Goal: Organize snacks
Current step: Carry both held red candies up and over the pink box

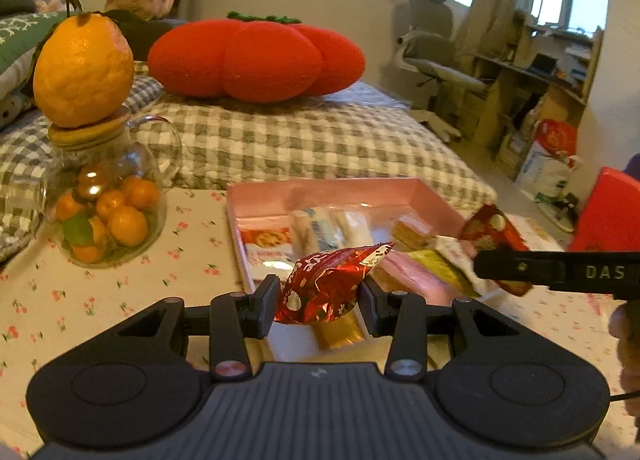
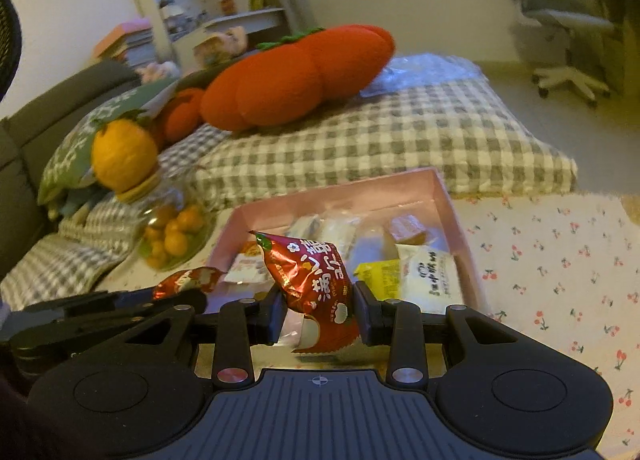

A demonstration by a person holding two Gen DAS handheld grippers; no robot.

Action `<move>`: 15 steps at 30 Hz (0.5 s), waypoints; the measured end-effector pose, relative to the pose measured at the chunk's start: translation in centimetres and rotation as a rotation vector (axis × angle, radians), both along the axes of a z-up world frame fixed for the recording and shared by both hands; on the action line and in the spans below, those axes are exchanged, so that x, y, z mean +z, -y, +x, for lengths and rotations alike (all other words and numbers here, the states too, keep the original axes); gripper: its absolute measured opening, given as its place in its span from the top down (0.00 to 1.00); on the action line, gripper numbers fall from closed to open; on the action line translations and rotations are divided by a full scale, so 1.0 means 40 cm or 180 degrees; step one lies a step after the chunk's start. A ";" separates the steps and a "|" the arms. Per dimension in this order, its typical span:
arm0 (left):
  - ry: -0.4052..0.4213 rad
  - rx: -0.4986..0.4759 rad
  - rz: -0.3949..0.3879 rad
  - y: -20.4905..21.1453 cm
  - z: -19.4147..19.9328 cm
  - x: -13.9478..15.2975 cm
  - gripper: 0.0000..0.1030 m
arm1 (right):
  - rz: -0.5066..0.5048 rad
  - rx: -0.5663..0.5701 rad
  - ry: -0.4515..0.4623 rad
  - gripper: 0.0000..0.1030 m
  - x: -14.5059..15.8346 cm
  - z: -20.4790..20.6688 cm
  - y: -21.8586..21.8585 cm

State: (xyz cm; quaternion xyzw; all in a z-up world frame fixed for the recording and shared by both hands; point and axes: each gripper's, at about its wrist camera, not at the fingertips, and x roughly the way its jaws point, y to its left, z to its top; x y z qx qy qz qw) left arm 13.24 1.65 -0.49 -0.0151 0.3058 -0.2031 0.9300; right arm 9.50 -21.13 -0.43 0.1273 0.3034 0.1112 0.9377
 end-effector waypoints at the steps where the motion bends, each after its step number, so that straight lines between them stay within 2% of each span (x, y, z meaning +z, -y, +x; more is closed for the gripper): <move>1: 0.0006 0.0018 0.0009 -0.001 0.007 0.001 0.62 | 0.0019 -0.0040 -0.0022 0.67 -0.004 0.011 0.007; 6: 0.0022 0.0087 0.0041 0.006 0.061 0.002 0.62 | 0.0254 -0.0167 -0.0090 0.67 -0.016 0.065 0.047; 15: 0.0013 0.0164 0.0172 0.041 0.146 -0.020 0.62 | 0.0314 -0.0183 -0.0189 0.67 -0.030 0.159 0.042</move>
